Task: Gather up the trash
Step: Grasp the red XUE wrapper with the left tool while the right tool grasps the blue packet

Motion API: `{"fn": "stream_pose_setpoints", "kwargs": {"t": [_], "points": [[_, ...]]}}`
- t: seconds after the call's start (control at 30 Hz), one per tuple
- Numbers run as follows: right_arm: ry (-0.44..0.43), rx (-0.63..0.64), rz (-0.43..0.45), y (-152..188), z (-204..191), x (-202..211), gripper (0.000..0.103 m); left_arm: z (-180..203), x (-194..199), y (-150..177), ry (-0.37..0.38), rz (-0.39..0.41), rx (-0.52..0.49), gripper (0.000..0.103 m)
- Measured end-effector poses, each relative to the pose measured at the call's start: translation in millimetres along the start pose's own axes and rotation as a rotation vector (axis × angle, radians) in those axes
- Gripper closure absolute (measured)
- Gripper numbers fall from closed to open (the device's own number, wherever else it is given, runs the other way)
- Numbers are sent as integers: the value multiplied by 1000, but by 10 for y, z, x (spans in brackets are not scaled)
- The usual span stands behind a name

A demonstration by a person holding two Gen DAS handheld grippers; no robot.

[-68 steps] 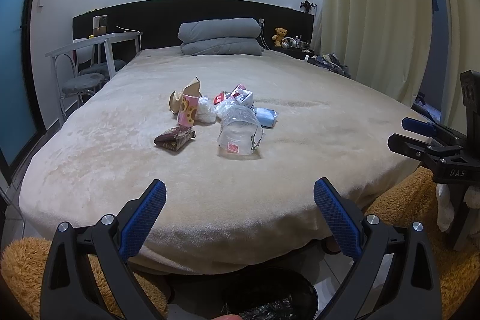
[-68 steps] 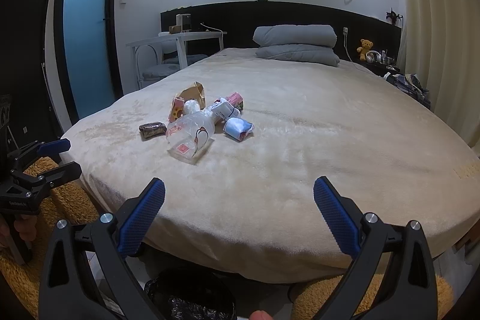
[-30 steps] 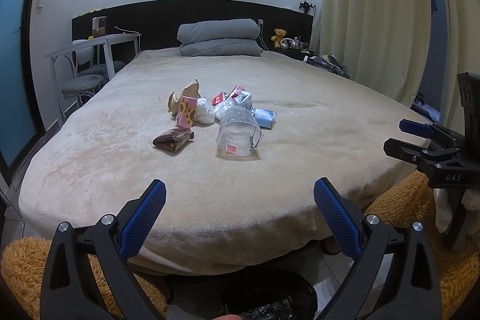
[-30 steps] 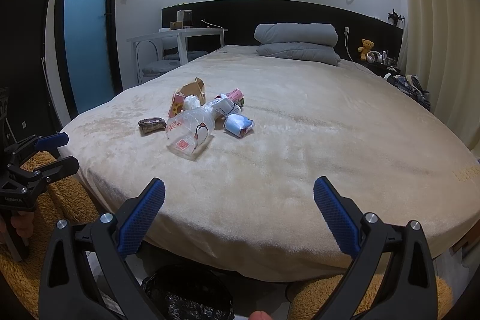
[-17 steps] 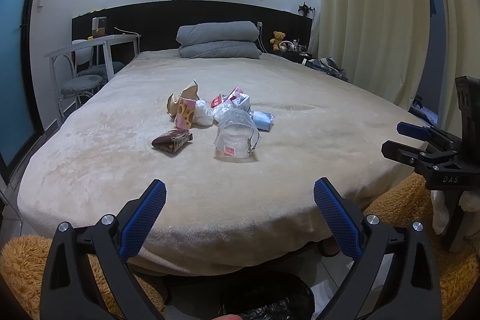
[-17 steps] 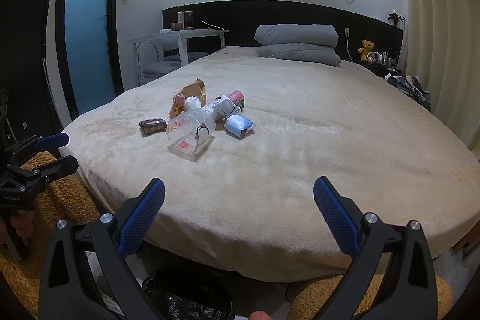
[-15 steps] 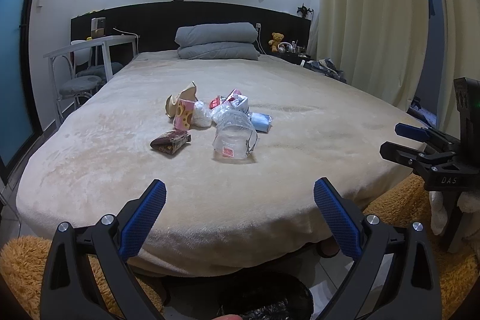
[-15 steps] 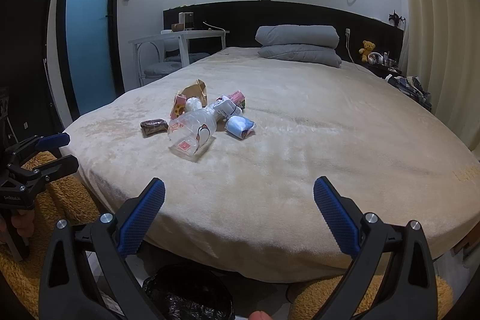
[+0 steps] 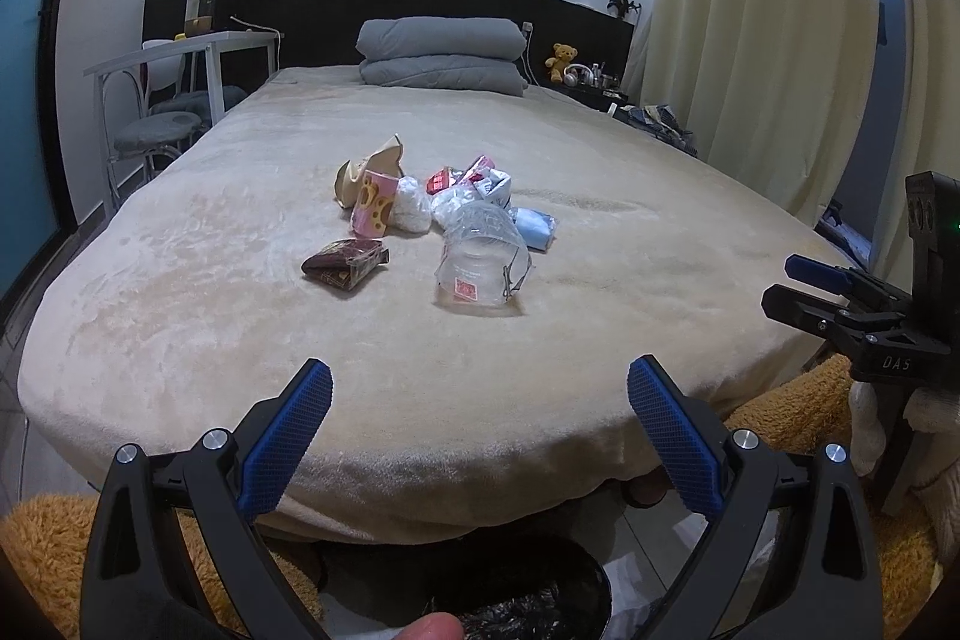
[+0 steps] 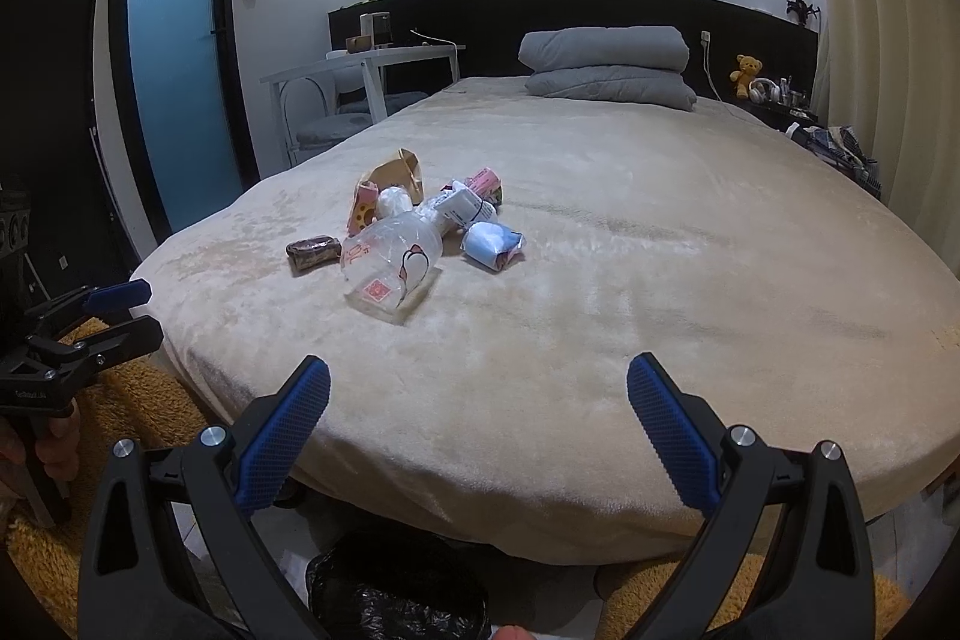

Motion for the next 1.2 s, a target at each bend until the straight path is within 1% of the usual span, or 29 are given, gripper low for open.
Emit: {"fn": "stream_pose_setpoints", "kwargs": {"t": [0.1,0.23,0.33,0.4,0.47,0.53,0.63,0.77,0.87,1.0,1.07,1.1,1.13,1.17,1.2], "points": [[-43,22,-21,-129,13,-119,5,-84,-83,-86,2,-37,4,6],[-110,64,-72,-296,12,-414,5,-150,-219,-265,-1,-67,-60,6],[-156,83,-124,-424,33,-708,5,-245,-416,-401,4,-109,-103,6],[-164,103,-153,-511,65,-912,5,-336,-582,-460,-2,-147,-117,6],[-155,108,-187,-590,152,-1142,5,-466,-772,-516,-15,-202,-104,6],[-146,105,-214,-655,268,-1372,5,-569,-932,-567,-10,-245,-103,6],[-144,96,-251,-736,418,-1718,5,-742,-1166,-643,-17,-285,-100,6],[-180,86,-297,-784,519,-2068,5,-1002,-1496,-694,1,-360,-20,6],[-188,125,-317,-804,493,-2266,5,-1117,-1670,-727,1,-382,-4,8],[-201,164,-335,-809,438,-2487,14,-1195,-1848,-784,14,-402,-5,8],[-219,185,-349,-798,415,-2571,15,-1215,-1922,-790,14,-409,-14,8],[-222,200,-352,-784,397,-2607,16,-1224,-1954,-790,20,-416,-14,12],[-223,212,-357,-767,385,-2644,24,-1229,-1986,-779,36,-430,-14,18],[-218,219,-366,-753,377,-2677,29,-1228,-2023,-762,32,-446,-23,28],[-214,225,-372,-741,376,-2702,39,-1227,-2051,-748,19,-454,-35,32]]}}
Point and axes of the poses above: each gripper's, at about its wrist camera, not at the fingertips, and x roughly against the way its jaws point, z to its right, y to its underside, the point moved 2 cm from there along -x, roughly the way its jaws point, and after that the axes turned 1 degree about z, right-handed, at the moved point
